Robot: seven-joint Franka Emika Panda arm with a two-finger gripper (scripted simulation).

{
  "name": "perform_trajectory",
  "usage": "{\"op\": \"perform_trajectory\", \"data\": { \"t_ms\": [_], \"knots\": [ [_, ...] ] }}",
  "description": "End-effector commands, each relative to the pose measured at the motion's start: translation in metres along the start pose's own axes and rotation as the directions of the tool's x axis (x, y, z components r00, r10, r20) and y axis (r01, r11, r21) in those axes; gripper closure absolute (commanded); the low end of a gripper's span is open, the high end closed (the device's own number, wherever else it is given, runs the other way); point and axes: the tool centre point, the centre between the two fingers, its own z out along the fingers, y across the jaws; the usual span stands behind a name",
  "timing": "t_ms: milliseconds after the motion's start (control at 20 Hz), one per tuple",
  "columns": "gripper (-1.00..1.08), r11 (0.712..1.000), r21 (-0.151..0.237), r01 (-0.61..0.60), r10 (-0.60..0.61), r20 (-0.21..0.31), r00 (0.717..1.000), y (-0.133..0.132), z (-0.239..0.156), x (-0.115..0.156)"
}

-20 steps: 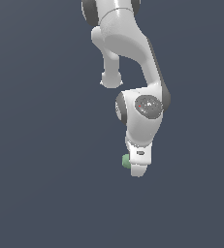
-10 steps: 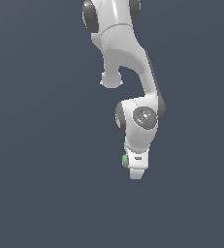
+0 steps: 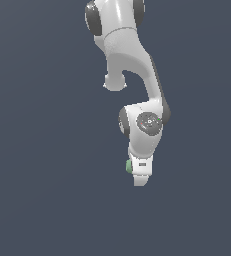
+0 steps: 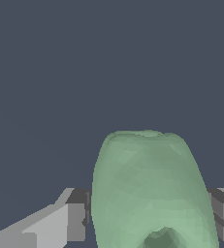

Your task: Pick up the object and move it to a goal position.

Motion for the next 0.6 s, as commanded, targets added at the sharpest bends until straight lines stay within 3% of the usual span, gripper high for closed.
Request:
{"op": "perform_trajectory", "data": {
  "t_ms": [0,550],
  "knots": [
    [1.08,1.000,0.000,0.000,0.000,0.000,1.000,0.0002,-0.0001,0.0000],
    [1.08,1.000,-0.005,0.024,-0.024,-0.002,1.000,0.0030,-0.0086,0.0012]
  ]
}}
